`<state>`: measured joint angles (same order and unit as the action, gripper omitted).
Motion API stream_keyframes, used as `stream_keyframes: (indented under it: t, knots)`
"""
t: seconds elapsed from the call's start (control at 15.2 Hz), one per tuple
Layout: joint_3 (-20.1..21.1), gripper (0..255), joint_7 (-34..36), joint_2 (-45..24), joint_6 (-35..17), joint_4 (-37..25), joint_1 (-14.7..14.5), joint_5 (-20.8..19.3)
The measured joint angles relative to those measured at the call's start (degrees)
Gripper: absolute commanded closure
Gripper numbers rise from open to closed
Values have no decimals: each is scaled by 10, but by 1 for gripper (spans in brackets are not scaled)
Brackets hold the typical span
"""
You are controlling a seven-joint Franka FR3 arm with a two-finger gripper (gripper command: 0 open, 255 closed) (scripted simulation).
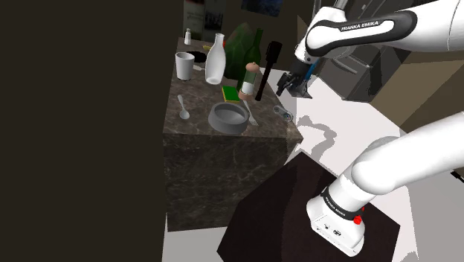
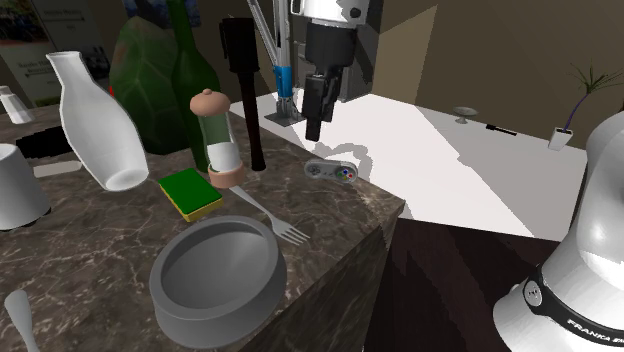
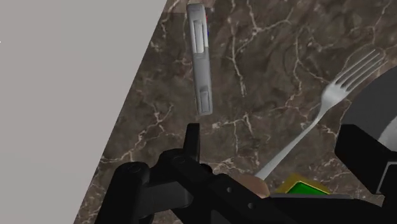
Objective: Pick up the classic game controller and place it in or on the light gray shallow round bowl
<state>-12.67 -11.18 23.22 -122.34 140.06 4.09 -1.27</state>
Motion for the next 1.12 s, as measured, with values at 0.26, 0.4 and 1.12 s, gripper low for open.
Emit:
stream_keyframes:
  t: [0.26, 0.4, 1.12]
  knots:
    - [-29, 0, -43, -73, -69, -13, 3, 8]
    - [-35, 0, -53, -96, -91, -16, 2, 13]
    - [-41, 0, -69, -144, -155, 0, -3, 31]
